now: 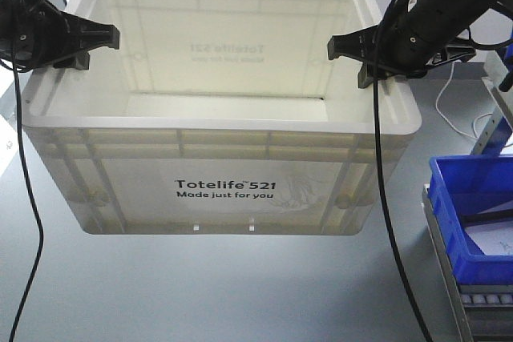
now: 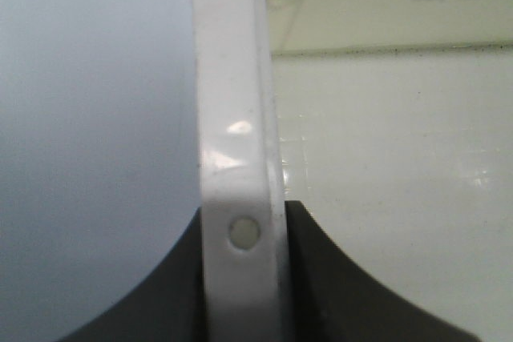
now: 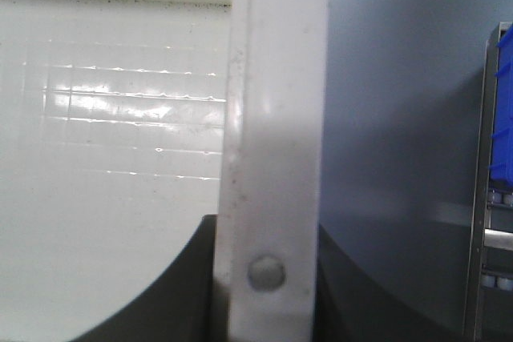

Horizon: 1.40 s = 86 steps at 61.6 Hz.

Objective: Move bin from left to right shelf
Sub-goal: 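Carry the tote with both grippers as the base drives on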

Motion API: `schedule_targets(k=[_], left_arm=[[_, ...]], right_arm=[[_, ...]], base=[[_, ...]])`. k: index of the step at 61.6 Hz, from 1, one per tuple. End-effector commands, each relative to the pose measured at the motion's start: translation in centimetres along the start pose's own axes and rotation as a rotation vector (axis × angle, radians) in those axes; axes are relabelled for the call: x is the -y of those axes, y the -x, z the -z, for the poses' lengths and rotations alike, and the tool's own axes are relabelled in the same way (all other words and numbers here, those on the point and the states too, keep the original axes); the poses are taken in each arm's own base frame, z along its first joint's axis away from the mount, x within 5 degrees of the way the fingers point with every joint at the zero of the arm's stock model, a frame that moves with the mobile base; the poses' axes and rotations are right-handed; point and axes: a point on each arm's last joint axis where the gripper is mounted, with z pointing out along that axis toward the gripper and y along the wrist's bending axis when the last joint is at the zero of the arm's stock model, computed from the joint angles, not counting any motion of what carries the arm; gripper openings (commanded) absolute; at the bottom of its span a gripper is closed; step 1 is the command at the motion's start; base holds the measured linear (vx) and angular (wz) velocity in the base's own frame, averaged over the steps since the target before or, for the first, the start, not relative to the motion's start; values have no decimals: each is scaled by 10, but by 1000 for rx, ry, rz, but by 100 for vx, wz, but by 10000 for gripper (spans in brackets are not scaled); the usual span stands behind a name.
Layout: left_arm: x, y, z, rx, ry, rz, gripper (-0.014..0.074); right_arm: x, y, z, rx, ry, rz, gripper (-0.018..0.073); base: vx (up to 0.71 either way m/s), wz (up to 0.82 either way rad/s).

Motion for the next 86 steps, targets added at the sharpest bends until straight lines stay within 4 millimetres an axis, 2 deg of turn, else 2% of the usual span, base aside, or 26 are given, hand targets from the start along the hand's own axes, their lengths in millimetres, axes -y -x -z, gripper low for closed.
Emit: schedule_targets(k=[1,39,86], left_arm=[[-2,19,38,204,-17,-18,-6],[-2,19,38,204,-17,-18,-6],[-2,19,38,204,-17,-18,-6]], right_arm=[[5,14,40,201,-11,31,22],[5,14,40,201,-11,31,22],[5,14,40,201,-11,31,22]], base=[[23,17],[21,26],[20,43]])
